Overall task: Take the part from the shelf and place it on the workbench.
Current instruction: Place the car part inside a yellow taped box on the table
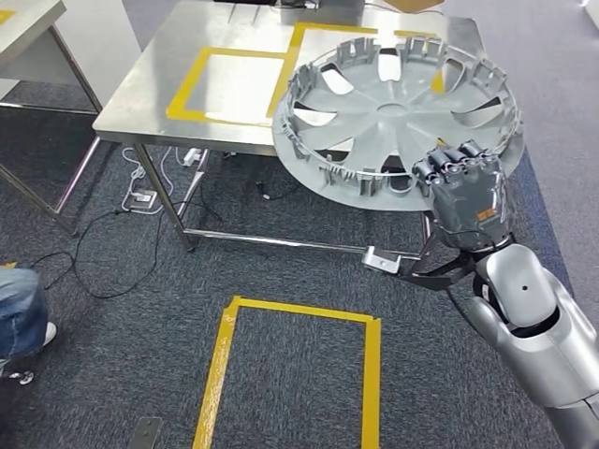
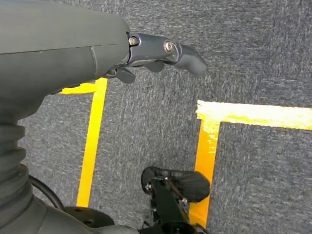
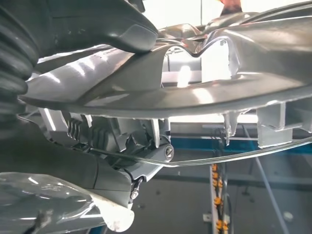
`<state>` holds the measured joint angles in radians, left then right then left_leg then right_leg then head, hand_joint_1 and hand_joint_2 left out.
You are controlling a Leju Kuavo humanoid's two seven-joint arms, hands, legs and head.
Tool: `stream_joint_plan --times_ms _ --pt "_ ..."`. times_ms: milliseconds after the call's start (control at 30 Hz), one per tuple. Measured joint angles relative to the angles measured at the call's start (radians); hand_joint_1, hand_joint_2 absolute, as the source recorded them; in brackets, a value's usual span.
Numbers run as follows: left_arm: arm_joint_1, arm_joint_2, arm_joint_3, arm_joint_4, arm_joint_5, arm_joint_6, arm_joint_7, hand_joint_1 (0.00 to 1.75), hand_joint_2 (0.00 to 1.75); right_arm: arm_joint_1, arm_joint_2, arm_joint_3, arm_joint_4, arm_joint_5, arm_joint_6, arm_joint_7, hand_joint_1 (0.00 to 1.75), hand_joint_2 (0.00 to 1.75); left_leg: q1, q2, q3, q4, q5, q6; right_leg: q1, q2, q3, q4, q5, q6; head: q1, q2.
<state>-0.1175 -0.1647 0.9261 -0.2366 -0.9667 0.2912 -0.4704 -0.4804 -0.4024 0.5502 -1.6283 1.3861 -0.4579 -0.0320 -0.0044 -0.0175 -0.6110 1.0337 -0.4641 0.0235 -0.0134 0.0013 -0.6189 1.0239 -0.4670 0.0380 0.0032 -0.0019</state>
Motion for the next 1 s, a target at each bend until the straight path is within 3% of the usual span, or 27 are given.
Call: stream_joint_plan --times_ms 100,200,233,267,300,400,467,600,667,733,767,800,833,900,967,1000 --pt "0.001 0.002 -0.001 0.0 0.0 0.0 0.0 0.0 1.75 0.004 -0.001 -0.001 -0.003 0.002 0.001 0.002 1.75 1.75 0.002 0.003 -0.009 0.028 -0.022 -0.016 -0.005 -0.003 0.01 -0.003 -0.002 -0.019 -0.002 0.0" --pt "0.002 0.002 -0.001 0.0 0.0 0.0 0.0 0.0 1.75 0.005 -0.002 -0.001 -0.006 0.004 0.002 0.004 1.75 1.75 0.008 0.005 -0.087 0.196 -0.096 -0.03 -0.008 -0.006 0.022 -0.005 -0.01 -0.032 -0.007 0.0" --pt "0.004 0.002 -0.001 0.0 0.0 0.0 0.0 0.0 1.75 0.006 -0.002 -0.001 -0.006 0.004 0.002 0.004 1.75 1.75 0.01 0.005 -0.117 0.25 -0.109 -0.033 -0.008 -0.006 0.026 -0.005 -0.014 -0.033 -0.007 0.0" --pt "0.005 0.002 -0.001 0.0 0.0 0.0 0.0 0.0 1.75 0.008 -0.002 -0.001 -0.006 0.004 0.002 0.004 1.75 1.75 0.012 0.005 -0.133 0.274 -0.104 -0.034 -0.008 -0.005 0.03 -0.005 -0.017 -0.033 -0.007 0.0" --pt "0.006 0.002 -0.002 0.0 0.0 0.0 0.0 0.0 1.75 0.01 -0.002 -0.001 -0.006 0.004 0.002 0.004 1.75 1.75 0.012 0.005 -0.133 0.262 -0.08 -0.034 -0.008 -0.005 0.036 -0.005 -0.022 -0.031 -0.007 0.0" --pt "0.006 0.003 -0.002 0.0 0.0 0.0 0.0 0.0 1.75 0.013 -0.002 -0.001 -0.007 0.004 0.003 0.004 1.75 1.75 0.01 0.007 -0.065 0.089 0.024 -0.023 -0.006 -0.004 0.057 -0.005 -0.038 -0.022 -0.006 0.0" --pt "0.004 0.003 -0.002 0.0 -0.001 -0.001 0.0 0.0 1.75 0.013 -0.003 -0.002 -0.009 0.004 0.003 0.005 1.75 1.75 0.005 0.009 -0.033 0.017 0.031 -0.014 -0.004 -0.004 0.061 -0.005 -0.043 -0.009 -0.006 0.0" --pt "0.005 0.004 -0.006 0.0 -0.003 -0.004 0.0 0.0 1.75 0.015 -0.006 -0.003 -0.014 0.004 0.004 0.005 1.75 1.75 0.007 0.007 -0.01 -0.009 0.015 0.009 -0.005 -0.005 0.051 0.02 -0.05 0.011 -0.004 0.0" --pt "0.004 0.005 -0.01 0.0 -0.005 -0.006 0.0 0.0 1.75 0.015 -0.008 -0.004 -0.016 0.003 0.003 0.005 1.75 1.75 0.01 0.006 0.0 -0.013 0.01 0.018 -0.006 -0.003 -0.005 0.113 -0.089 0.016 0.0 0.0" --pt "0.005 0.005 -0.011 0.0 -0.006 -0.008 0.0 0.0 1.75 0.018 -0.01 -0.004 -0.017 0.003 0.003 0.005 1.75 1.75 0.009 0.005 0.006 -0.013 0.002 0.023 -0.006 -0.002 -0.087 0.237 -0.129 0.02 0.002 0.0" --pt "0.006 0.004 -0.012 0.0 -0.006 -0.009 0.0 0.0 1.75 0.022 -0.01 -0.004 -0.017 0.003 0.003 0.005 1.75 1.75 0.009 0.005 0.012 -0.013 -0.004 0.024 -0.006 -0.003 -0.117 0.27 -0.13 0.022 0.002 0.0" --pt "0.007 0.004 -0.012 0.0 -0.006 -0.009 0.0 0.0 1.75 0.025 -0.011 -0.004 -0.017 0.003 0.004 0.005 1.75 1.75 0.009 0.004 0.02 -0.013 -0.011 0.023 -0.006 -0.003 -0.129 0.268 -0.112 0.022 0.003 0.0" --pt "0.008 0.004 -0.012 0.0 -0.006 -0.009 0.0 0.0 1.75 0.028 -0.012 -0.004 -0.017 0.003 0.004 0.005 1.75 1.75 0.009 0.003 0.031 -0.013 -0.019 0.021 -0.007 -0.003 -0.121 0.226 -0.072 0.021 0.003 0.0" --pt "0.008 0.003 -0.012 0.0 -0.006 -0.009 0.0 0.0 1.75 0.03 -0.013 -0.004 -0.017 0.003 0.004 0.005 1.75 1.75 0.008 0.003 0.054 -0.013 -0.036 0.014 -0.006 -0.003 -0.078 0.096 0.011 0.019 0.004 0.0" --pt "0.006 0.003 -0.012 0.0 -0.006 -0.009 0.0 0.0 1.75 0.03 -0.014 -0.004 -0.018 0.003 0.003 0.005 1.75 1.75 0.006 0.003 0.065 -0.012 -0.051 0.004 -0.002 -0.004 -0.042 0.013 0.03 0.008 0.005 0.0" --pt "0.006 0.003 -0.012 0.0 -0.006 -0.009 0.001 0.0 1.75 0.03 -0.014 -0.004 -0.018 0.003 0.003 0.005 1.75 1.75 0.004 0.003 0.068 -0.011 -0.055 -0.002 0.0 -0.004 -0.035 0.005 0.02 0.0 0.005 0.0"
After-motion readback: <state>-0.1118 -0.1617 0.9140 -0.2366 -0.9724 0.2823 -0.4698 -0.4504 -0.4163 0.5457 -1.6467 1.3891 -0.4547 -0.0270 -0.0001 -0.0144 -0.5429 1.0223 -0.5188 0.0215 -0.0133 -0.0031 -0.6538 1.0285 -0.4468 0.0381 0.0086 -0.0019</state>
